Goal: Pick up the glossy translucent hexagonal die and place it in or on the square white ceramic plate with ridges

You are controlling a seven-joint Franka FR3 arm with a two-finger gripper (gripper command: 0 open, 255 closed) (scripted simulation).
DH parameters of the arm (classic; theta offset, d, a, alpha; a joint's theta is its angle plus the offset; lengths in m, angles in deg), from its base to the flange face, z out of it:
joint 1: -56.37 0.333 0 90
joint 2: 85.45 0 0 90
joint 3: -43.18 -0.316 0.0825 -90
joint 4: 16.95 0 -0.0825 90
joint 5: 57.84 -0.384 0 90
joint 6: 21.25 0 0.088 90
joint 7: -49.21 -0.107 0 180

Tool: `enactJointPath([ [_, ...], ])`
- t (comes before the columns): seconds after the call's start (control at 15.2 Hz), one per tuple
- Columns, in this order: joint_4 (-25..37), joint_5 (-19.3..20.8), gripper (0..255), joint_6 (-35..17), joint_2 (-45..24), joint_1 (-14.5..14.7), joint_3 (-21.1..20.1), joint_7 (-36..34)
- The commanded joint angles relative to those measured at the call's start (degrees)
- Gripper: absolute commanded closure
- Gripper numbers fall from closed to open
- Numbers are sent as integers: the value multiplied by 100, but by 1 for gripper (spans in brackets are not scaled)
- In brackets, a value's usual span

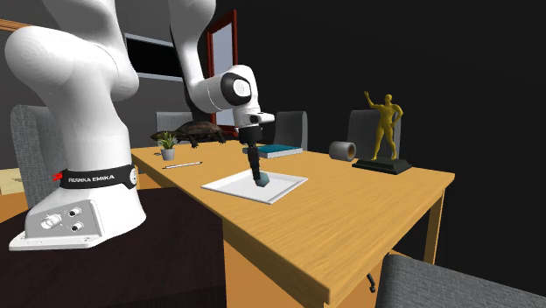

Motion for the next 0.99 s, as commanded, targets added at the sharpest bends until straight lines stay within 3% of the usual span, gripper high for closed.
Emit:
enactJointPath([
  [0.0, 0, 0, 0, 0, 0, 0, 0, 0],
  [0.13, 0, 0, 0, 0, 0, 0, 0, 0],
  [0.26, -153, -1485, 0, 359, 674, 185, -199, 1068],
  [0.33, -183, -2011, 0, 593, 987, 347, -180, 1440],
  [0.4, -191, -2277, 0, 794, 1212, 560, -45, 1627],
  [0.92, -190, -2239, 0, 796, 1205, 626, 29, 1600],
])
